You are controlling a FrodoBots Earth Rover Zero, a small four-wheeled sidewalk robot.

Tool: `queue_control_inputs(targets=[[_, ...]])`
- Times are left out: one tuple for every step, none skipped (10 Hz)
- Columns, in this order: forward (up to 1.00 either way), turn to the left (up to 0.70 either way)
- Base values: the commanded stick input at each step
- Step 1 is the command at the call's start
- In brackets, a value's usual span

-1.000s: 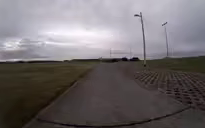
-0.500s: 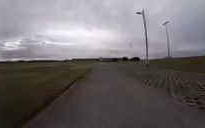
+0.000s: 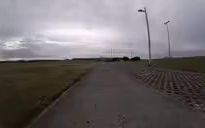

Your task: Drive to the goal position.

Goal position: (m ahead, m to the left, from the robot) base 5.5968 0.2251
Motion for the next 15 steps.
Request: queue_control_inputs(targets=[[1.00,0.00],[1.00,0.00],[1.00,0.00],[1.00,0.00],[1.00,0.00],[1.00,0.00],[1.00,0.00],[1.00,0.00],[1.00,0.00],[1.00,0.00],[1.00,0.00],[1.00,0.00],[1.00,0.00],[1.00,0.00],[1.00,0.00]])
